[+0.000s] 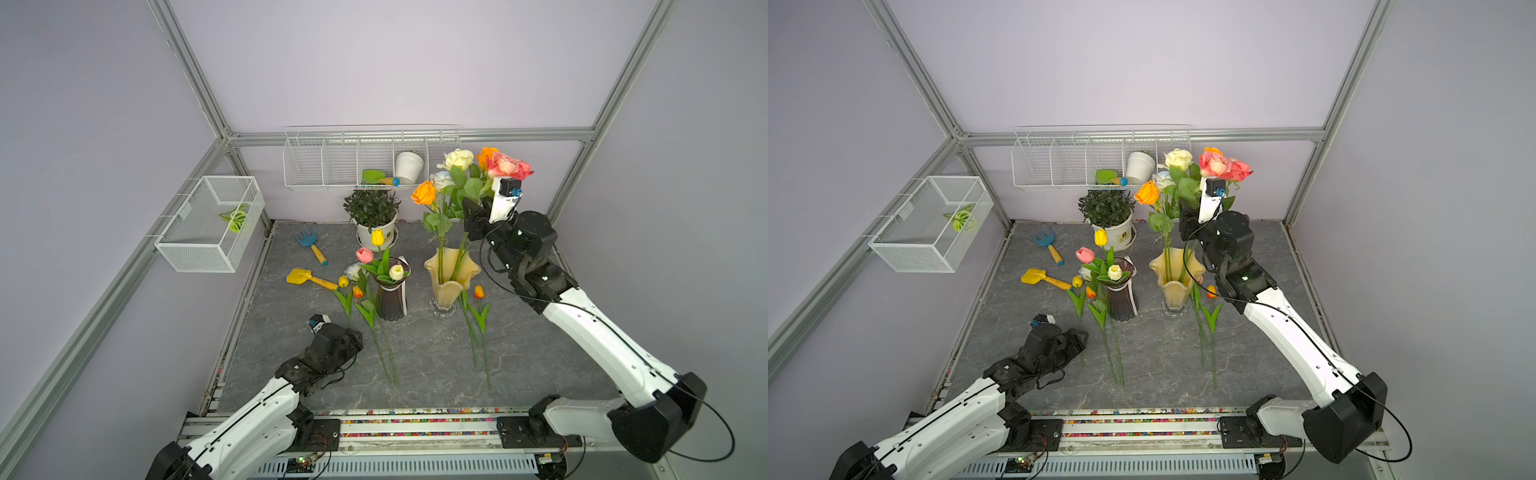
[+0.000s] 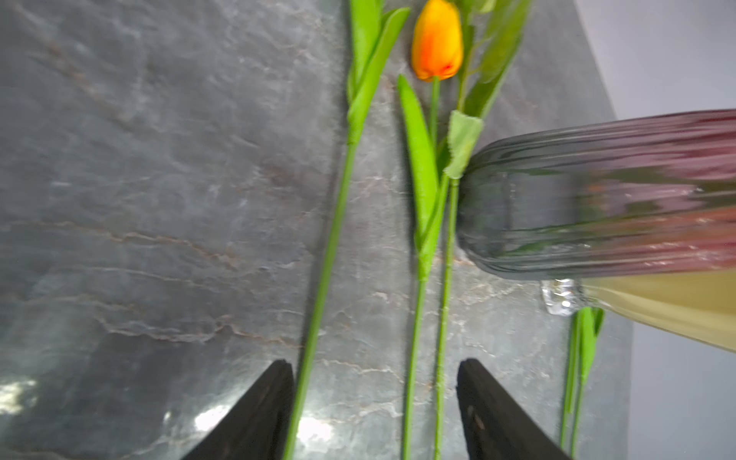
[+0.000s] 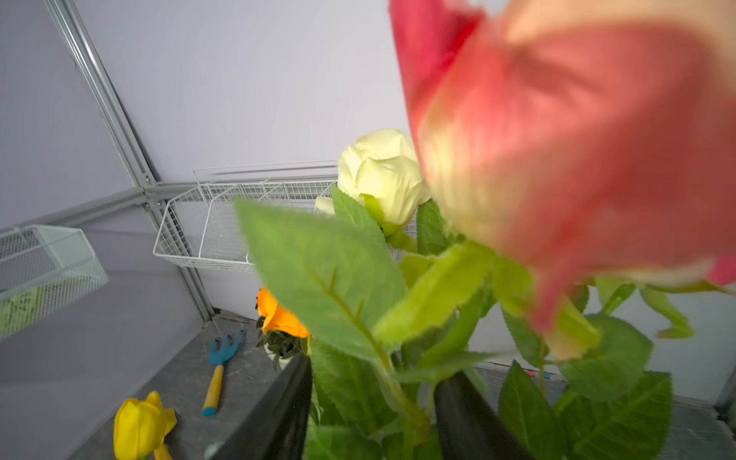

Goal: Arrange the flowers in different vases according to their variety
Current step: Insert the flower into the vase.

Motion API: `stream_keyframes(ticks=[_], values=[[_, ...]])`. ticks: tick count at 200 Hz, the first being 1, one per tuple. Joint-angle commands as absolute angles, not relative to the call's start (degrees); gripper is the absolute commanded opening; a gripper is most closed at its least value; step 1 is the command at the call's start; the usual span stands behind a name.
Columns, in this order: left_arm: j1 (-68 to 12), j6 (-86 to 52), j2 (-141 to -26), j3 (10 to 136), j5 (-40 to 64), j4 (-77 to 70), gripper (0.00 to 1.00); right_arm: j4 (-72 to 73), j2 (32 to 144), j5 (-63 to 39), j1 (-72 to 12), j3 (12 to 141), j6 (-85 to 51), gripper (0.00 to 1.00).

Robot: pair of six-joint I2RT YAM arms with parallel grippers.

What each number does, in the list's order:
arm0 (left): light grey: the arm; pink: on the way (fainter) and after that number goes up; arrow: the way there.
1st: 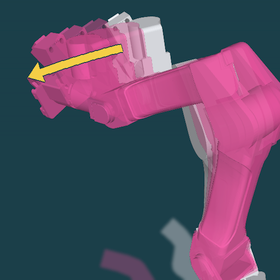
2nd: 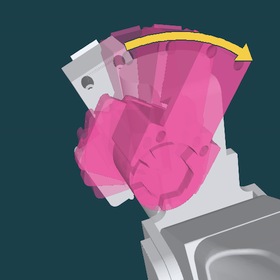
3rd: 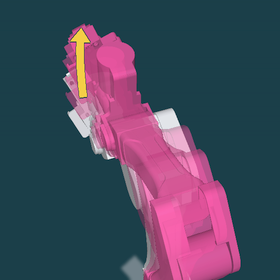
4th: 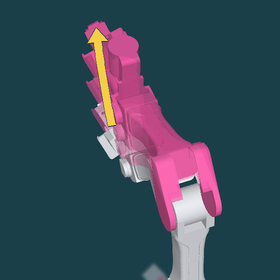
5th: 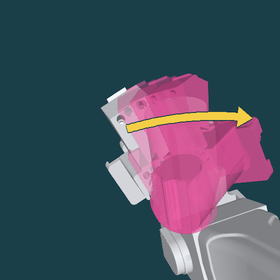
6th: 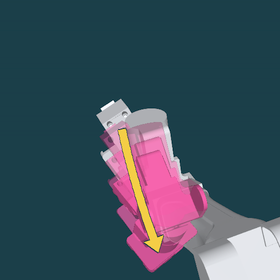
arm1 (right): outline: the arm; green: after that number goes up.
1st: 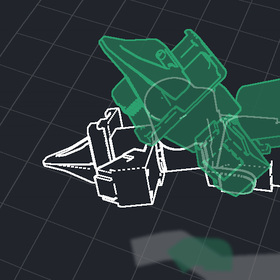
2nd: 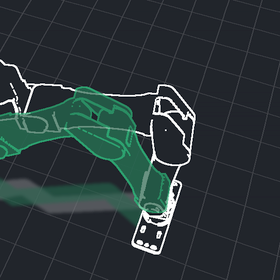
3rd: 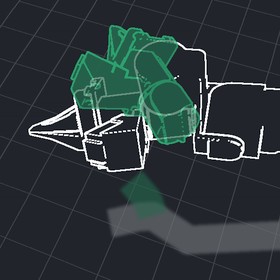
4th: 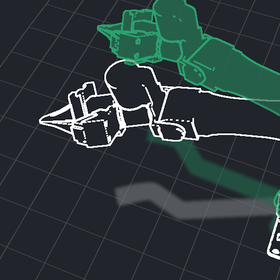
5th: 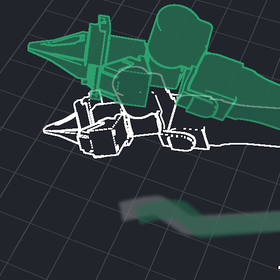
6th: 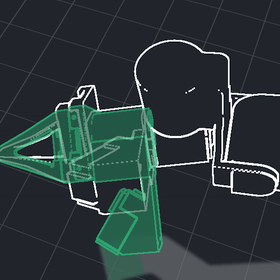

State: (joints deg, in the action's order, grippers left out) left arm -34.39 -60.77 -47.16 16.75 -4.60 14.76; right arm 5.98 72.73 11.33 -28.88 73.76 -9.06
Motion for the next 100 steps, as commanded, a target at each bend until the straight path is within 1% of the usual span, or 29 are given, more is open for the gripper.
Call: stream_keyframes(ticks=[1,49,100], values=[[-33.5,-60.8,-49.5,17.6,-4.4,14.7,0.69,1.2,68.4,11.9,-29.3,72.8,-9.6,0.58],[-31.7,-57.8,-58.3,21.6,-4.9,14.0,0.64,-10.1,63.3,10.6,-29.3,73.5,-9.8,0.6],[-30.6,-54.2,-73.9,29.8,-6.0,15.2,0.54,-19.4,60.5,6.0,-29.3,72.7,-10.5,0.74]])
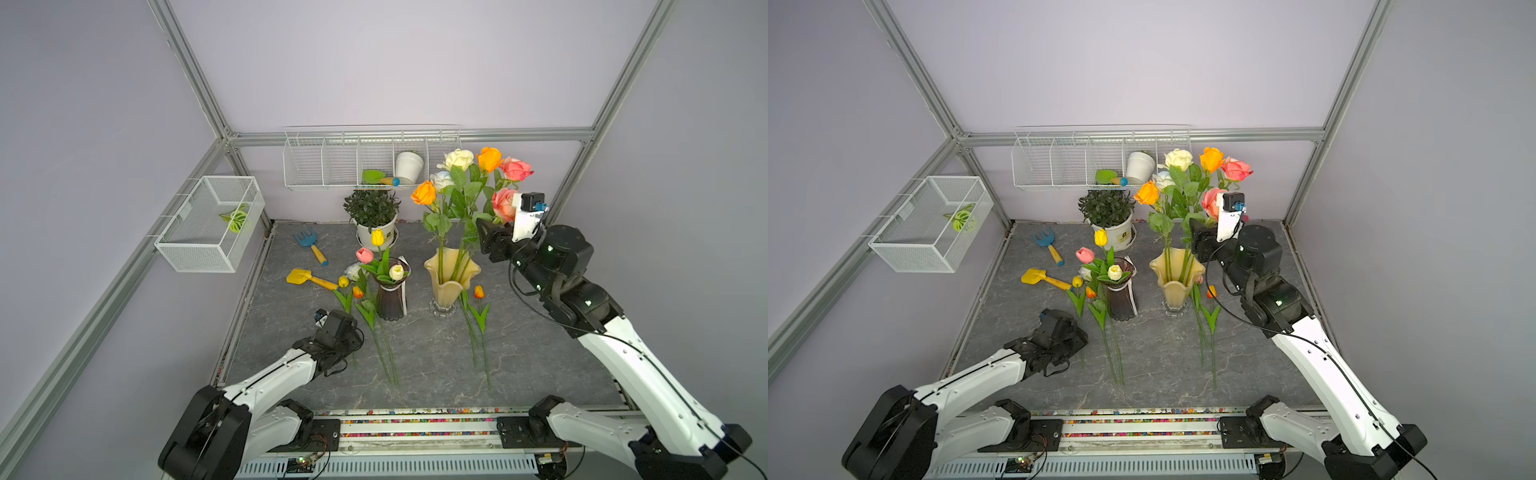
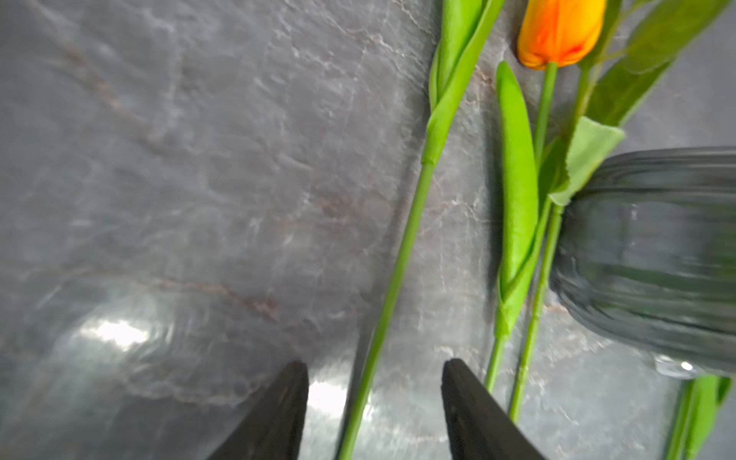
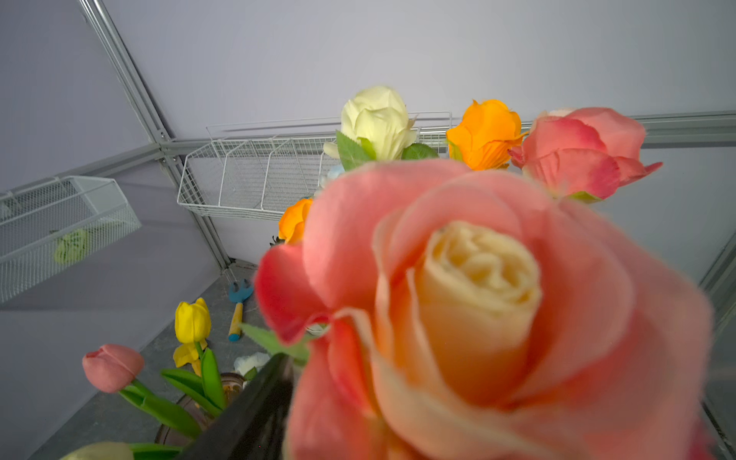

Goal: Arrange the flowers in different vases according to their variety
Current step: Insert the flower into the vase, then pick up the flower at the center of the board.

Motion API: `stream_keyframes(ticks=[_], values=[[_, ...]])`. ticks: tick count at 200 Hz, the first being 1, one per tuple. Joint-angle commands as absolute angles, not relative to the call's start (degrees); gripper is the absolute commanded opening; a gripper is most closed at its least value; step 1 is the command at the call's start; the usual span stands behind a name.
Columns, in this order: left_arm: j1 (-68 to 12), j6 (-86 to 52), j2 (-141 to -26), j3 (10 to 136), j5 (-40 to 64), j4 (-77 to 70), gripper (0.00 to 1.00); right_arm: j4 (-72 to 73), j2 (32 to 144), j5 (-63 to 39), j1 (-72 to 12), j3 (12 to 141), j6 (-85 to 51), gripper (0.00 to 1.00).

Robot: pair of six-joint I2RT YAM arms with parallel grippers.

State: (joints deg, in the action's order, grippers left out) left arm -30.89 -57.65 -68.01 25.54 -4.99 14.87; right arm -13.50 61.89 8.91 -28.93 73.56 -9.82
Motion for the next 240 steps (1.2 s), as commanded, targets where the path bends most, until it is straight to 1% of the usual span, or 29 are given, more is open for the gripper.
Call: stream_keyframes(ticks=[1,8,9,24,48,53,66,106,138,178,240], values=[[-30.6,-54.1,-74.2,30.0,-6.0,15.3,0.54,-19.5,60.4,5.9,-29.3,72.7,-10.5,0.75],[-30.6,-53.6,-76.5,31.2,-6.1,15.3,0.5,-20.2,60.2,5.4,-29.3,72.3,-10.6,0.77],[-30.6,-53.5,-76.8,31.4,-6.1,15.3,0.49,-20.4,60.1,5.3,-29.2,72.2,-10.7,0.79],[-30.5,-52.8,-81.1,33.6,-6.0,15.9,0.36,-21.8,59.7,4.8,-29.3,71.1,-11.1,0.83],[-30.5,-52.2,-85.7,35.8,-5.7,15.8,0.08,-22.5,58.3,4.7,-29.2,67.8,-11.9,0.92],[-30.5,-52.2,-86.1,35.8,-5.7,15.6,0.0,-22.1,57.8,4.6,-29.3,66.9,-12.2,0.95],[-30.5,-52.4,-86.9,35.8,-5.8,15.1,0.0,-21.2,56.8,4.3,-29.3,64.6,-12.7,0.99],[-30.5,-52.3,-86.2,35.6,-7.4,16.0,0.0,-18.9,52.3,2.7,-29.4,59.8,-13.0,0.99],[-30.5,-52.2,-82.5,35.4,-10.5,18.5,0.0,-18.4,48.0,1.9,-30.0,56.7,-11.6,0.99],[-30.5,-51.0,-75.8,36.4,-14.7,22.6,0.0,-19.3,43.7,-1.3,-31.3,54.2,-8.3,0.99],[-30.5,-44.6,-60.5,41.8,-20.9,30.2,0.0,-26.6,43.9,-6.1,-33.1,53.3,-7.6,0.99]])
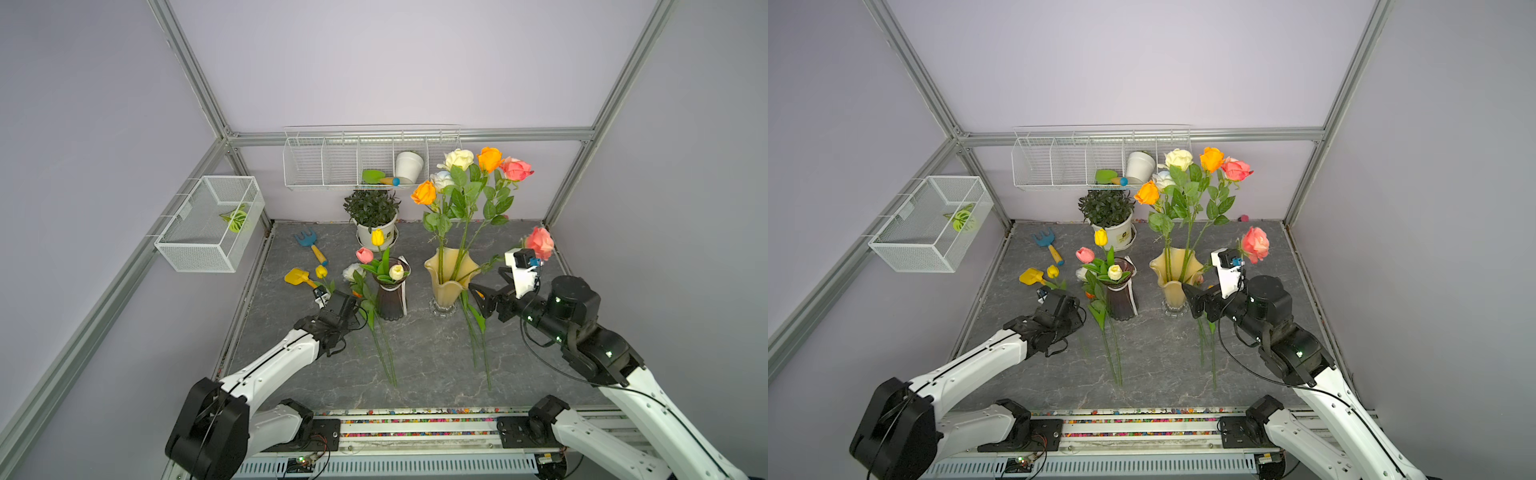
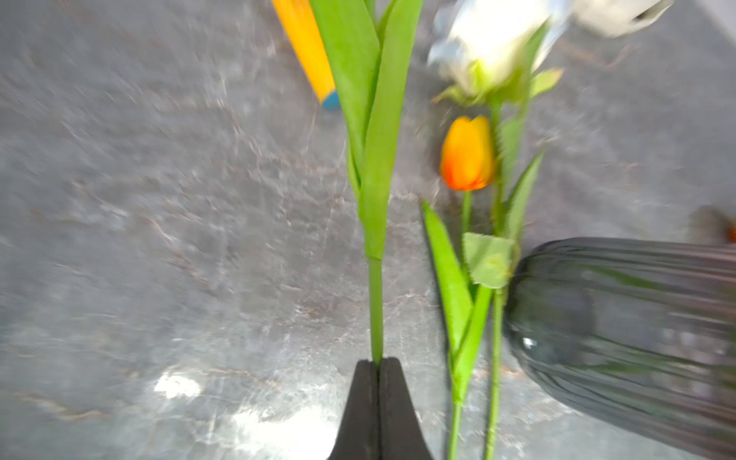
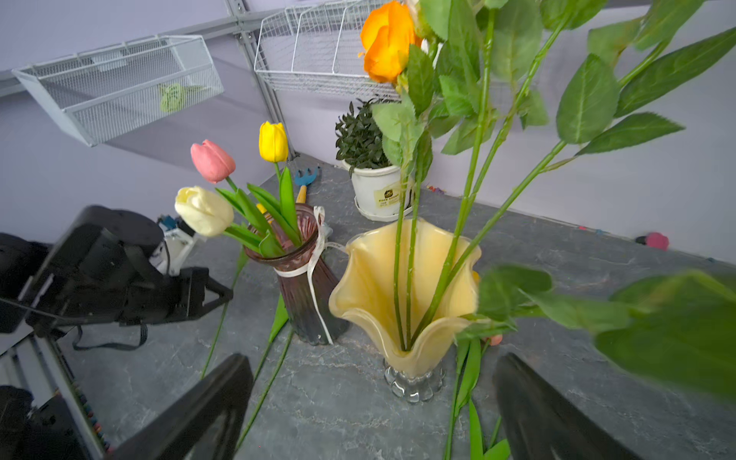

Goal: Arrange the flowers in different vases according to their variety
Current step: Pick up the flower at the center of the board.

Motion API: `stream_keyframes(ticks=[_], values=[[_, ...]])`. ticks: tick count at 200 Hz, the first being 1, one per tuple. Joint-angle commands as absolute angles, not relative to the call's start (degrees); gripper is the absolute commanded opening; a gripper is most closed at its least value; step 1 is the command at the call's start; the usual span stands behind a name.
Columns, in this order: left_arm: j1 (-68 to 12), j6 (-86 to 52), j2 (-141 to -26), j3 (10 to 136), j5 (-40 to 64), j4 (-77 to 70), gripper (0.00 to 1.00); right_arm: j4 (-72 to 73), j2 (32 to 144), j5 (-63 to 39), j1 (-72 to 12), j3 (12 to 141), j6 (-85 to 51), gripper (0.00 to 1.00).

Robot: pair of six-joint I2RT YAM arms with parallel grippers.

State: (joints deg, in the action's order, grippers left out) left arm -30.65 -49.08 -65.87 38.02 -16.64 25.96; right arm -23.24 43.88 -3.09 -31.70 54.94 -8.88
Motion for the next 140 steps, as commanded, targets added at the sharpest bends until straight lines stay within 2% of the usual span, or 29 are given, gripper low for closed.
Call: stream_keyframes(ticks=[1,44,84,104,140], values=[[-30.5,-44.5,-60.2,41.9,-20.9,30.3,0.0,-26.7,43.9,-6.1,-33.2,53.2,-7.6,0.99],[-31.0,-37.2,-49.0,46.6,-22.0,31.2,0.0,-30.5,45.7,-7.7,-37.6,51.4,-7.3,0.99],[-35.1,-20.2,-38.5,47.6,-16.7,17.5,0.0,-29.6,50.9,-5.4,-42.1,49.7,-7.8,0.99],[-35.2,-15.3,-37.4,48.5,-11.5,10.4,0.0,-27.5,53.8,-4.2,-44.2,49.6,-7.9,0.99],[-35.3,-11.5,-42.5,52.6,-6.6,3.0,0.0,-24.3,57.6,-2.7,-45.9,49.6,-8.3,0.99]])
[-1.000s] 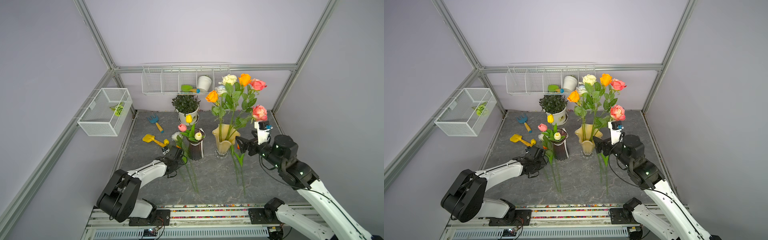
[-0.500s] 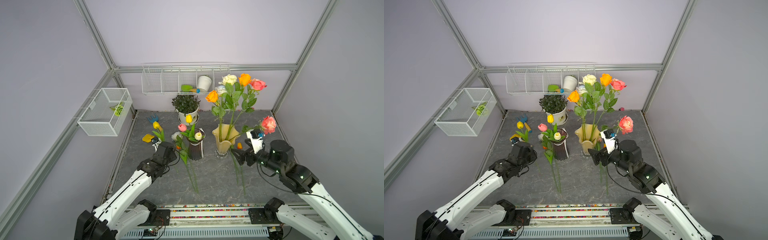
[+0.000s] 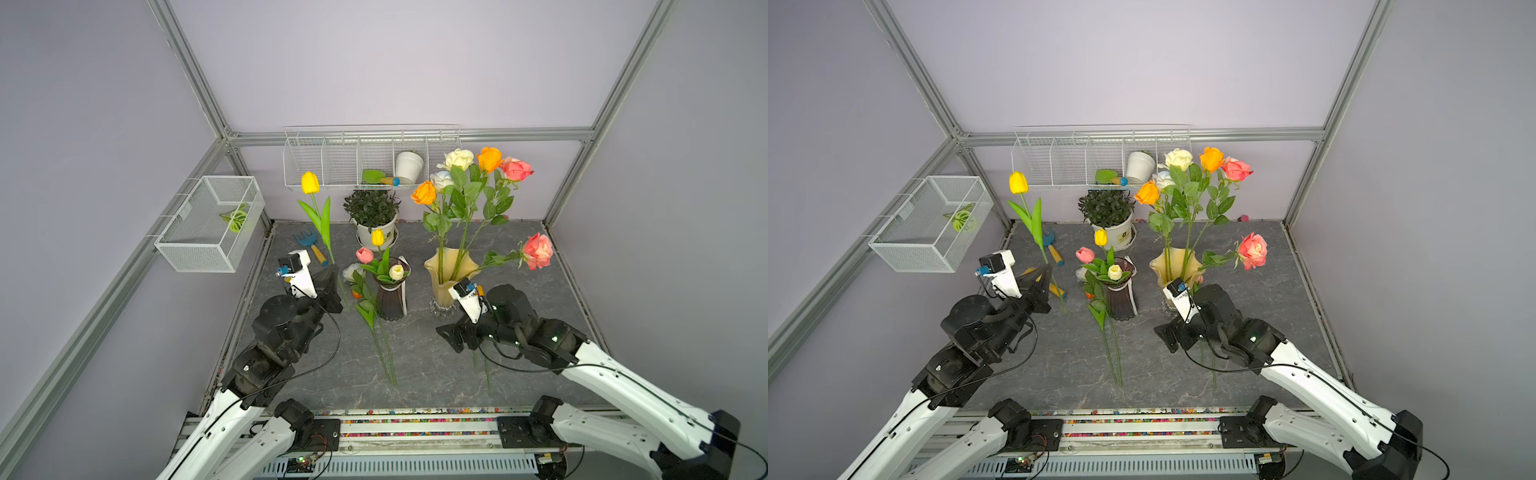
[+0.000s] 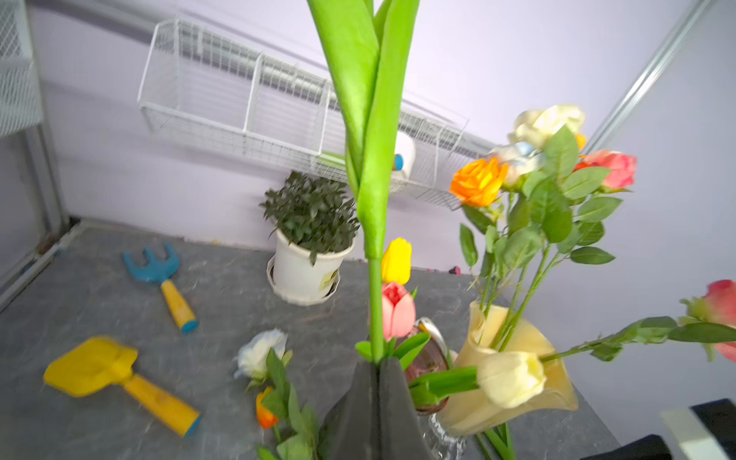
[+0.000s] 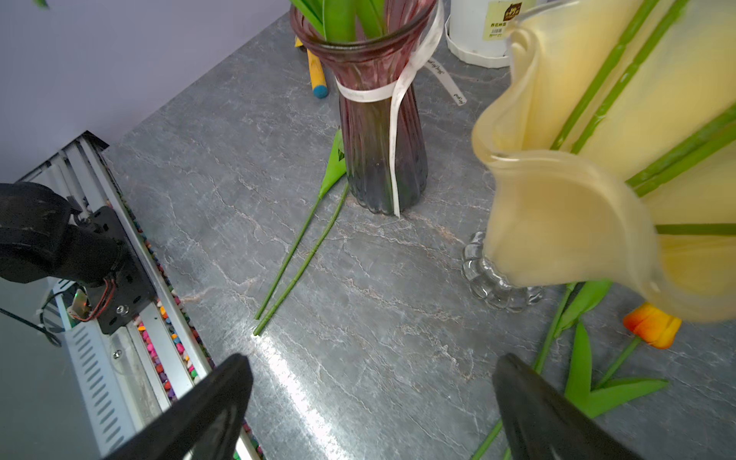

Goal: Arrange the flowers in different vases according to their variety
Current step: Pick up the flower at the center of the board.

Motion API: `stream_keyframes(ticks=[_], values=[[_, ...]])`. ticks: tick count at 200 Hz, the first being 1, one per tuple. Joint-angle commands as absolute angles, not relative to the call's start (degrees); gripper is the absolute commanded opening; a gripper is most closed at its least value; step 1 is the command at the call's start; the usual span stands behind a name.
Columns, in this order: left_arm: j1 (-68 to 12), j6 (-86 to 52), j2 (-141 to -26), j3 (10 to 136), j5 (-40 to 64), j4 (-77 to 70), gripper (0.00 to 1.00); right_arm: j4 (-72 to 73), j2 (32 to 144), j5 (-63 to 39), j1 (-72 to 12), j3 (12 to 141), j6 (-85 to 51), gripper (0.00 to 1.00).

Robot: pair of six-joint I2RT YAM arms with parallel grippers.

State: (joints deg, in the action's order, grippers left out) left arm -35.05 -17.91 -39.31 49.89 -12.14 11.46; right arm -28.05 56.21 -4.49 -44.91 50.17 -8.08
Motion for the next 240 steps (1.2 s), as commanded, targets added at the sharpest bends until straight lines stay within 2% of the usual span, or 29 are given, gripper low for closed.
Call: stream_keyframes(ticks=[1,66,99,138,174,209,240], values=[[-35.4,-11.5,-42.6,52.6,-6.4,2.6,0.0,-24.2,57.6,-2.7,-45.9,49.6,-8.4,0.99],[-35.4,-10.4,-46.6,45.6,-1.1,-23.7,0.0,-19.2,60.5,-1.8,-45.9,48.6,-12.0,0.99],[-35.4,-10.6,-50.6,46.0,1.8,-30.3,0.0,-17.4,64.2,-4.5,-45.9,50.0,-13.0,0.99],[-37.1,-10.7,-56.3,51.5,5.4,-32.0,0.0,-20.3,66.8,-3.2,-45.9,53.3,-13.6,0.99],[-42.7,-6.7,-60.5,56.5,4.8,-28.7,0.0,-24.9,62.6,10.5,-45.4,52.9,-18.4,0.99],[-49.8,-1.2,-64.5,59.8,-0.5,-25.7,0.0,-30.8,58.5,10.9,-39.1,52.5,-22.8,0.98],[-56.7,4.9,-69.1,60.6,-10.6,-24.6,0.0,-33.7,55.6,9.4,-35.1,51.8,-23.6,0.98]])
